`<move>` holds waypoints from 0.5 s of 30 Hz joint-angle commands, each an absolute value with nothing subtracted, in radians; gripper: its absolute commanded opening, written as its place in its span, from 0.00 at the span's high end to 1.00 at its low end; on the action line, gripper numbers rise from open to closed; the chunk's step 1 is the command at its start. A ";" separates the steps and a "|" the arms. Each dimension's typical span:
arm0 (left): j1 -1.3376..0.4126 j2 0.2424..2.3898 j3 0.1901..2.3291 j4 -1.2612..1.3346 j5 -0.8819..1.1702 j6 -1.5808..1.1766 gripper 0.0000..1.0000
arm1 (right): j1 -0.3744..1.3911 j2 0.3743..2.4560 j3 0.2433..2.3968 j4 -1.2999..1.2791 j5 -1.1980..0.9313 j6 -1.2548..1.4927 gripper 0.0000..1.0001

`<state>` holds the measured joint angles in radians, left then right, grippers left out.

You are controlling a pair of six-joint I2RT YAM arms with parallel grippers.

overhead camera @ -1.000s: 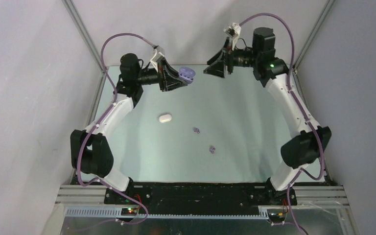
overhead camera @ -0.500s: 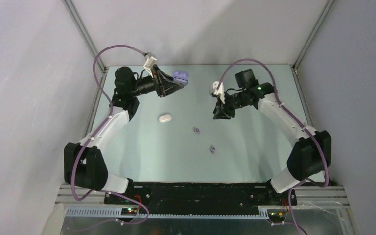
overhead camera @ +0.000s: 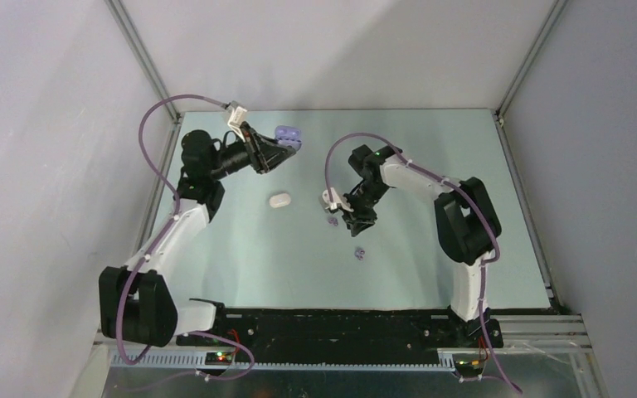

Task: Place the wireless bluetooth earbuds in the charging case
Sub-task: Pick up the right earbud from the center of the board.

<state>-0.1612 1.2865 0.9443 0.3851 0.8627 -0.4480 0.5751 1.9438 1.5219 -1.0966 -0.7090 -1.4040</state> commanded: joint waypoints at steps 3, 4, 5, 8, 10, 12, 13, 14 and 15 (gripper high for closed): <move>-0.135 1.217 0.919 0.381 0.833 -0.445 1.00 | 0.621 2.015 1.616 -1.243 -0.625 -1.580 0.67; -0.133 1.215 0.916 0.381 0.833 -0.445 1.00 | 0.626 2.025 1.617 -1.253 -0.618 -1.593 0.67; -0.131 1.213 0.914 0.380 0.832 -0.444 1.00 | 0.635 2.030 1.617 -1.258 -0.609 -1.600 0.67; -0.129 1.207 0.909 0.378 0.832 -0.436 1.00 | 0.651 2.046 1.612 -1.274 -0.601 -1.614 0.67; -0.128 1.205 0.907 0.377 0.828 -0.433 1.00 | 0.660 2.050 1.601 -1.273 -0.604 -1.613 0.68; -0.127 1.205 0.902 0.379 0.826 -0.436 1.00 | 0.667 2.051 1.588 -1.263 -0.609 -1.608 0.69; -0.126 1.206 0.901 0.379 0.826 -0.436 1.00 | 0.670 2.051 1.578 -1.259 -0.608 -1.608 0.70; -0.125 1.208 0.901 0.379 0.827 -0.436 1.00 | 0.673 2.049 1.571 -1.247 -0.604 -1.609 0.71; -0.125 1.211 0.901 0.380 0.827 -0.437 1.00 | 0.679 2.047 1.556 -1.240 -0.590 -1.607 0.72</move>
